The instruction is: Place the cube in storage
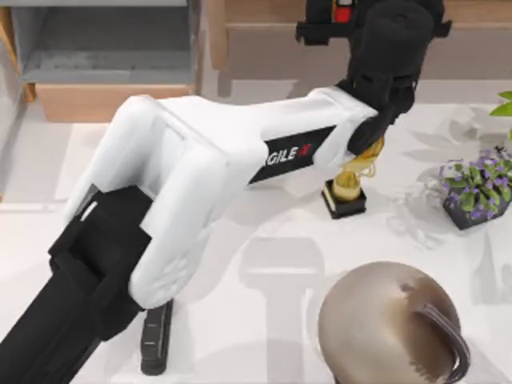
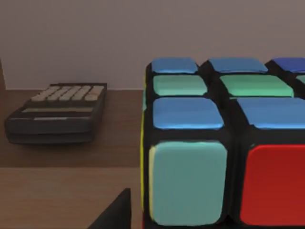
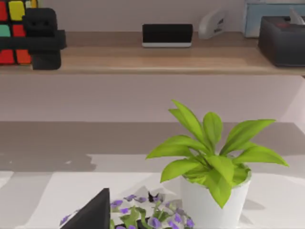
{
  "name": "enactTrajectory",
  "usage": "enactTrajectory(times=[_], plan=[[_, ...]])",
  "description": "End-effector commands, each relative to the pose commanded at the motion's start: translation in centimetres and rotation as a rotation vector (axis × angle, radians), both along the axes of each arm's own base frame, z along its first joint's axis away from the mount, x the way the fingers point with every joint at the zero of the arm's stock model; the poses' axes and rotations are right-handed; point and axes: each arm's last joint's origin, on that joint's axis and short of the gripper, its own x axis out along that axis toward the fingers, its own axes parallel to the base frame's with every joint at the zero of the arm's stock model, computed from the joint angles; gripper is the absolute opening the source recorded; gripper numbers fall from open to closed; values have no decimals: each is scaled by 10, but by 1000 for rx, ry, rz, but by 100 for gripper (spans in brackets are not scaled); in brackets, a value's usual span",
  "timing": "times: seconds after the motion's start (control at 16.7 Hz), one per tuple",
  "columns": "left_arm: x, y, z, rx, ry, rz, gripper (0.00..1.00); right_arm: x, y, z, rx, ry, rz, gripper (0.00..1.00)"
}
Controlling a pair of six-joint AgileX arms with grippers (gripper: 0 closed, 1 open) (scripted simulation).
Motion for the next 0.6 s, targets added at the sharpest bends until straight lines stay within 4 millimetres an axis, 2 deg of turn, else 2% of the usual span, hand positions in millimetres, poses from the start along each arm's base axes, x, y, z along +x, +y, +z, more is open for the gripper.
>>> enactTrajectory(times=[0.54,0.6], plan=[[0,0,0,0,0,0,2,0,0,0,0,0,0,100],[0,0,0,0,0,0,0,0,0,0,0,0,0,100]])
